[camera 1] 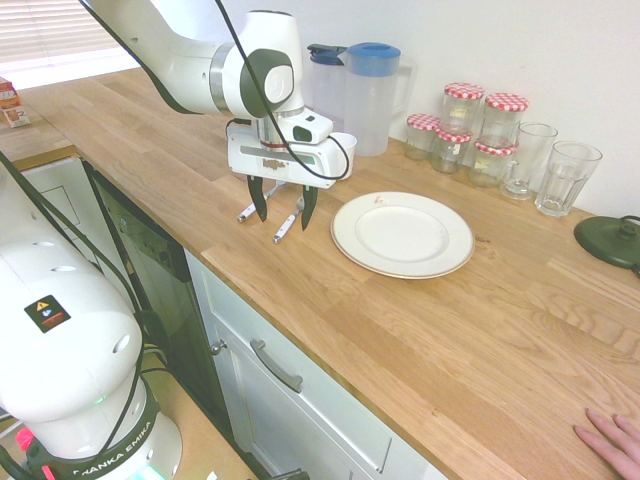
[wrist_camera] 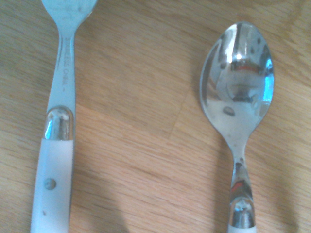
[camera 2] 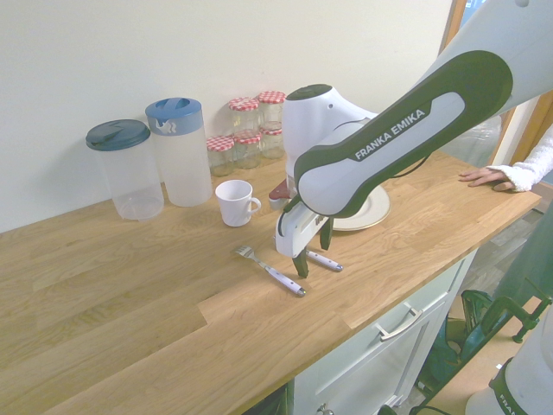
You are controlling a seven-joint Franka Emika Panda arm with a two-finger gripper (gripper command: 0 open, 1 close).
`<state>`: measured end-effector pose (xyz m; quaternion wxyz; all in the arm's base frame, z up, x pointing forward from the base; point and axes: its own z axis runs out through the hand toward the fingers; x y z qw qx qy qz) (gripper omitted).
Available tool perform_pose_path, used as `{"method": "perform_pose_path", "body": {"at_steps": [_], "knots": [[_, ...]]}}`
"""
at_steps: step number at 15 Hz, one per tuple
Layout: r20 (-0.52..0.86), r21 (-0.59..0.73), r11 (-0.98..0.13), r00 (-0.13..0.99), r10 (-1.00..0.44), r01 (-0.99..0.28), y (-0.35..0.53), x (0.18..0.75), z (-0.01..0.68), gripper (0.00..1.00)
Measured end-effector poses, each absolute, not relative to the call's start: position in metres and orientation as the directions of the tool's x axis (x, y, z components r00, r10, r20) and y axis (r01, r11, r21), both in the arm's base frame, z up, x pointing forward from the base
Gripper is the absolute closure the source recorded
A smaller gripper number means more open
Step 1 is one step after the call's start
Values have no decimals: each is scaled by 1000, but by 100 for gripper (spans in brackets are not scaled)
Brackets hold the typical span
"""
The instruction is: Put the spoon into the plate
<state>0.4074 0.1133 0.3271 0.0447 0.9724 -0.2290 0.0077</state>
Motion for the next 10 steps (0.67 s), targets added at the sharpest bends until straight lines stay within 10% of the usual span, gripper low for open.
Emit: {"method": "perform_pose_path", "body": {"at_steps": [10], "knots": [[25, 88, -899, 903, -428, -429, 113, 406, 326, 100]]}}
